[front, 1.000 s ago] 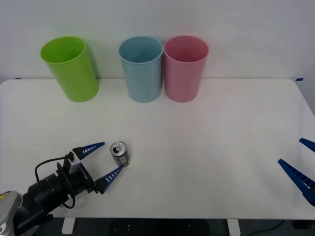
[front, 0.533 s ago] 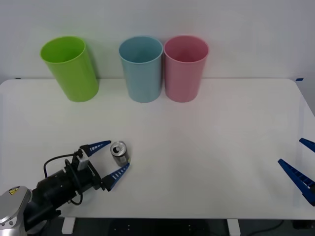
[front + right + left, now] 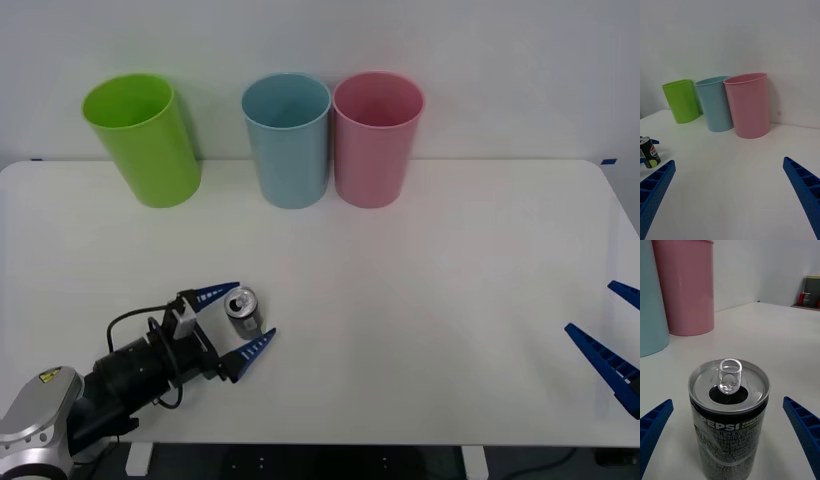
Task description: Grasp the object on the table and drop it into the matching bin: aluminum can to the light blue bin, PET bottle to the pink bin.
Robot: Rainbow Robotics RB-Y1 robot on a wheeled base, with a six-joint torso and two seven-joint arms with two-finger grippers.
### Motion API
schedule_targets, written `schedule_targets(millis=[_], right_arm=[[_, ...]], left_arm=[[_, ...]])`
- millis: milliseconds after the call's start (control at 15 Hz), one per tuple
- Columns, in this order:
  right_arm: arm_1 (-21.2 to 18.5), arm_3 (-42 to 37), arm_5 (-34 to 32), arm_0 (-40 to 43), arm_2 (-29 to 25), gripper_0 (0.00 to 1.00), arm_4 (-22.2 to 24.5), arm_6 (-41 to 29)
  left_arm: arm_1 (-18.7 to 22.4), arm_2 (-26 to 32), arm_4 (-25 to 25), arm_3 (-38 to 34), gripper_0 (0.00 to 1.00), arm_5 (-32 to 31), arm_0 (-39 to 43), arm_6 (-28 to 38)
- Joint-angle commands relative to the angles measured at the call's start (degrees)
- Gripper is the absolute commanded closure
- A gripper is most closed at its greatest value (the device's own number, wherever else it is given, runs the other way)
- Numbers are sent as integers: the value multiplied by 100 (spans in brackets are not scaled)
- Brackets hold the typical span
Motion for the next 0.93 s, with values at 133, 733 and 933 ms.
schedule_targets(millis=[133, 733, 933], right_arm=[[0, 0, 0, 0, 0, 0, 0, 0], [0, 0, 0, 0, 0, 0, 0, 0], [0, 0, 0, 0, 0, 0, 0, 0]], left_arm=[[-46, -7, -43, 4, 0, 9, -7, 0], [-37, 2, -105, 4, 100, 17, -7, -53], [-46, 2, -105, 4, 100, 17, -16, -26]])
